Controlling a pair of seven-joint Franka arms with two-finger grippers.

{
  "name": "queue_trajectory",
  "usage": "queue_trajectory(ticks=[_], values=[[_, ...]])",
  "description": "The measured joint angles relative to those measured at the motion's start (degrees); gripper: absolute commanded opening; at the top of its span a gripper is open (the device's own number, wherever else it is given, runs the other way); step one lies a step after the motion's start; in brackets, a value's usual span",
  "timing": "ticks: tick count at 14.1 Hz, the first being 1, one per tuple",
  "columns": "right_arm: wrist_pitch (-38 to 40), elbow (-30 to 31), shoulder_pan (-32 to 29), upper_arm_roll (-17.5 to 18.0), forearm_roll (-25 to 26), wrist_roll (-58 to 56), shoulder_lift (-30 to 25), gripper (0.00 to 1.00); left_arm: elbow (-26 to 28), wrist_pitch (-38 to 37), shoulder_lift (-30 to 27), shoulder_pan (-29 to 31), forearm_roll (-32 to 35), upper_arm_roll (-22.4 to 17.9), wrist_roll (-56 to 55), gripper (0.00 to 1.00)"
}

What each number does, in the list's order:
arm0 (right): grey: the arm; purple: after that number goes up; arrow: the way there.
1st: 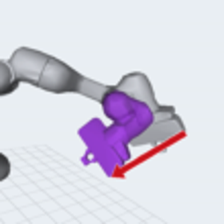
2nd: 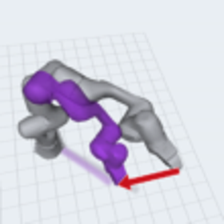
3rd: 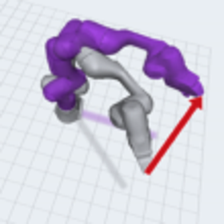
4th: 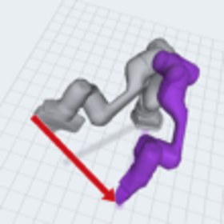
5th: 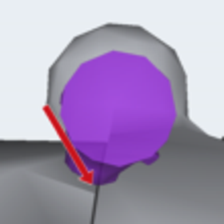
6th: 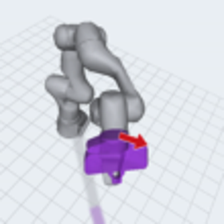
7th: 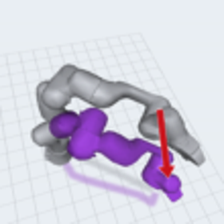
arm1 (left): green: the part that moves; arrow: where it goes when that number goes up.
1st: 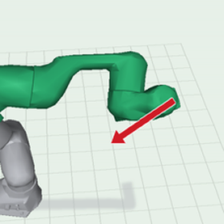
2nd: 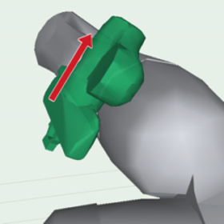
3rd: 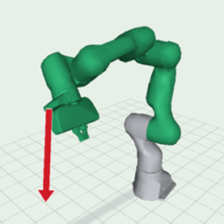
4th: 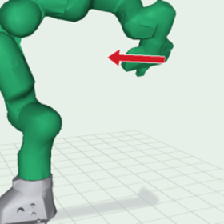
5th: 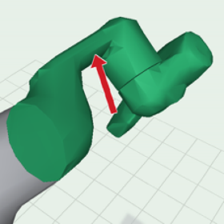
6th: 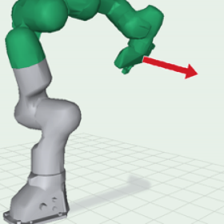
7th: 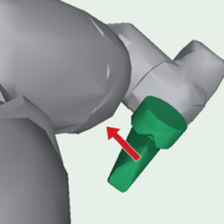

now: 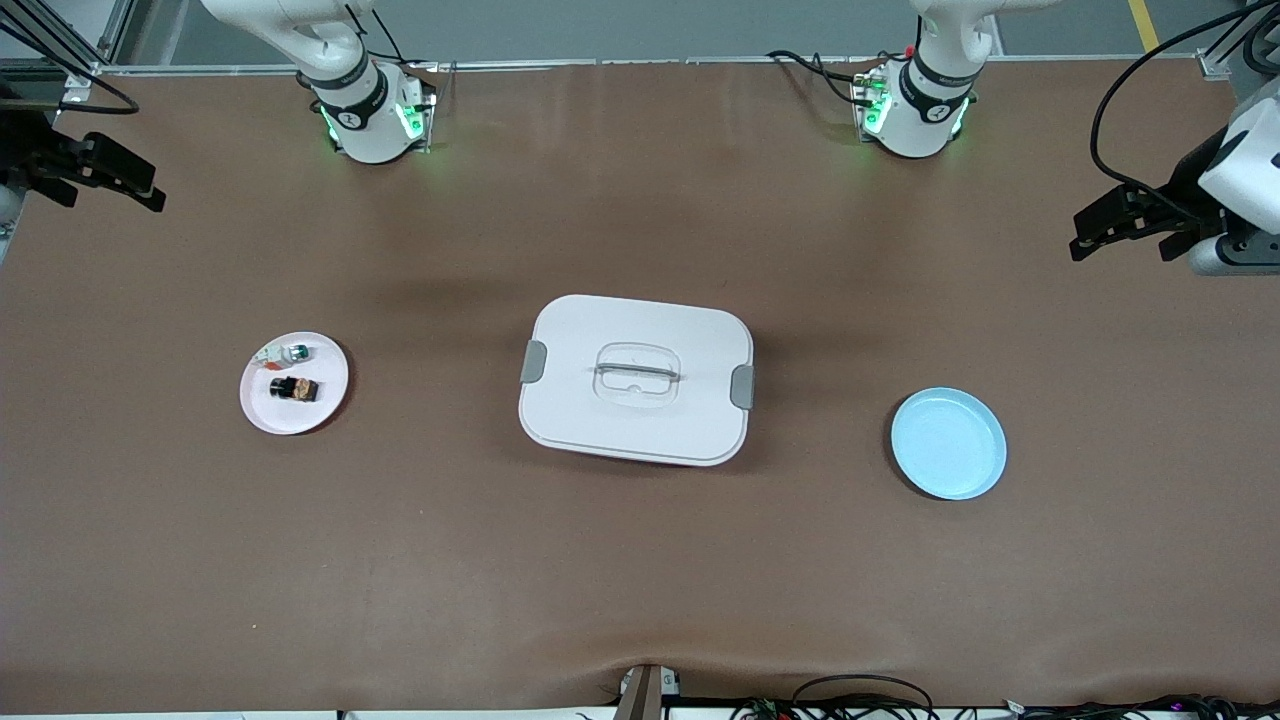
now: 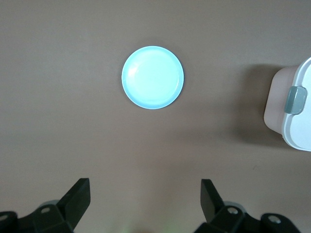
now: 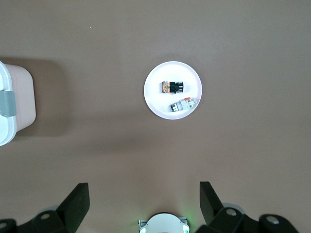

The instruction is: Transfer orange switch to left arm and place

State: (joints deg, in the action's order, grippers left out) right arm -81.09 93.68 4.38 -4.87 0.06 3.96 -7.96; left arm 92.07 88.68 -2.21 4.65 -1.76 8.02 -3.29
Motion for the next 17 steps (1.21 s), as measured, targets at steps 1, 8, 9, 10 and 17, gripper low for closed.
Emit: queue_trajectory(ticks=[1, 8, 9, 10, 17], values=[[-0.11, 0.00, 0.00, -0.01, 0.00, 0.00, -0.05, 1.00, 0.00, 0.00, 0.00, 0.03, 0.00, 0.00, 0.00, 1.00], [-0.93, 0.00, -0.03, -0.18, -3.41, 1.09, -0.60, 1.00, 0.00, 0.00, 0.00, 0.24, 0.00, -0.05, 0.10, 1.00], [-0.95, 0.00, -0.03, -0.21, -3.45, 1.11, -0.63, 1.00, 0.00, 0.00, 0.00, 0.24, 0.00, -0.05, 0.10, 1.00], [-0.96, 0.00, -0.03, -0.22, -3.47, 1.11, -0.64, 1.00, 0.00, 0.00, 0.00, 0.24, 0.00, -0.05, 0.10, 1.00], [-1.57, 0.00, 0.16, 0.07, -2.84, 0.99, -0.65, 1.00, -0.05, 0.00, 0.00, 0.21, 0.00, -0.04, 0.11, 1.00]])
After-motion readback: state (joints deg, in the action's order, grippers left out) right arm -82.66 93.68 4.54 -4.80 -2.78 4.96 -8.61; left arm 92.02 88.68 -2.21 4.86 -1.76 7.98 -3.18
